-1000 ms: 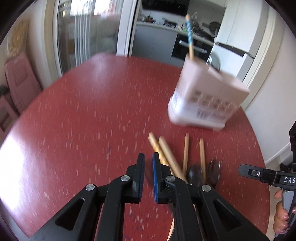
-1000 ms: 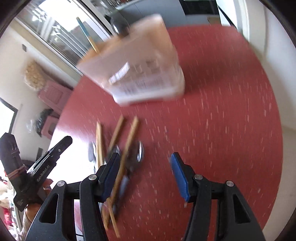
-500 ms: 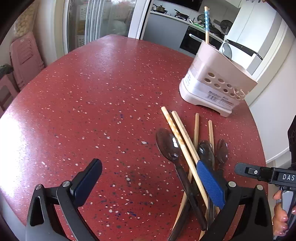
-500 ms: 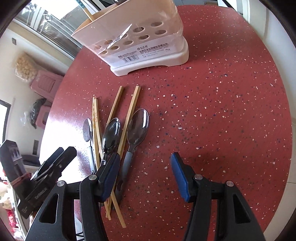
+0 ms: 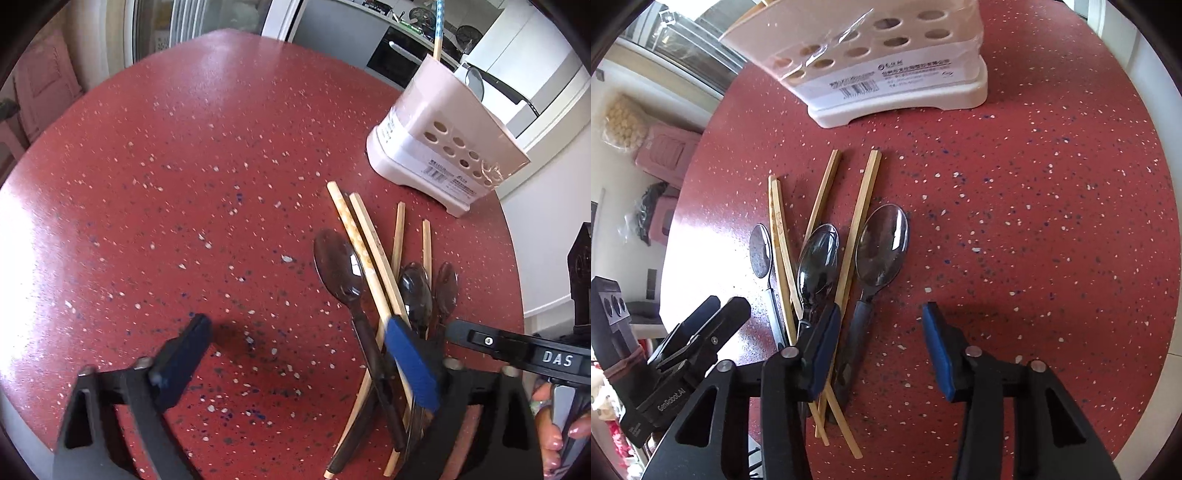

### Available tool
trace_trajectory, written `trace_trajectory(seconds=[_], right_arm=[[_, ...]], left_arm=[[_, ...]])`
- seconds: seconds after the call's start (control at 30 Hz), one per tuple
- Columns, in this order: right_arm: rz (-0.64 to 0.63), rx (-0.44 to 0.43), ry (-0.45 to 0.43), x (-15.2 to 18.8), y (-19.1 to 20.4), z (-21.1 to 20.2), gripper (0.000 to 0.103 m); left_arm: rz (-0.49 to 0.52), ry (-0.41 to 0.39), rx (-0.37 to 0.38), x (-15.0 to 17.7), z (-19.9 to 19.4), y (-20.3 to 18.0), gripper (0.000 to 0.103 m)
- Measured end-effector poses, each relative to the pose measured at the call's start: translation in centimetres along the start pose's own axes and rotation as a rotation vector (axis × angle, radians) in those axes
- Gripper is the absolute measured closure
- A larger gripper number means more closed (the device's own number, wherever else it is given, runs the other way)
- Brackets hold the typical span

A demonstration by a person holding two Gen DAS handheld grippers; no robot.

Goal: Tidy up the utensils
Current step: 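Open both tools and pull them back toward the remaining utensils, then grasp a dark spoon with the left tool while the right tool grasps another spoon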

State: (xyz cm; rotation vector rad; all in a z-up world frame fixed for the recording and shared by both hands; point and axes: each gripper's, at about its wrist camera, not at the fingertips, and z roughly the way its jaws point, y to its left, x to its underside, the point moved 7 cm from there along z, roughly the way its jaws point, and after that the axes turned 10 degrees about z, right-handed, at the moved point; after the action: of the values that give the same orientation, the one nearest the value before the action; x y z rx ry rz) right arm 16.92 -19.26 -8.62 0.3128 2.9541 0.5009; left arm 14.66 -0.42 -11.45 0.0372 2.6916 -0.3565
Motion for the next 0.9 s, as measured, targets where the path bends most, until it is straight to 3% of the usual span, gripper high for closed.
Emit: trace_trajectory(seconds=[0.37, 0.7, 0.77, 0.9], right_arm=[[0.001, 0.08, 0.01, -0.6, 4.0, 2.6, 0.073], [-0.099, 0.212, 0.008, -0.4, 7.4, 4.4, 0.083], [-0.114, 0.229, 0.01, -0.3, 8.0, 4.7, 0.089], [-0.135, 0.196, 0.016, -0.3, 8.8, 5.0, 0.091]], left_arm=[[0.014, 0.023, -0.009, -0.5, 0.6, -1.0, 0.003], [0.079, 0.06, -0.096, -0.6, 1.2, -1.6, 0.008], [0.082, 0.065, -0.106, -0.7, 1.3, -1.7, 0.011], [0.074, 0.077, -0.105, -0.7, 1.3, -2.0, 0.014]])
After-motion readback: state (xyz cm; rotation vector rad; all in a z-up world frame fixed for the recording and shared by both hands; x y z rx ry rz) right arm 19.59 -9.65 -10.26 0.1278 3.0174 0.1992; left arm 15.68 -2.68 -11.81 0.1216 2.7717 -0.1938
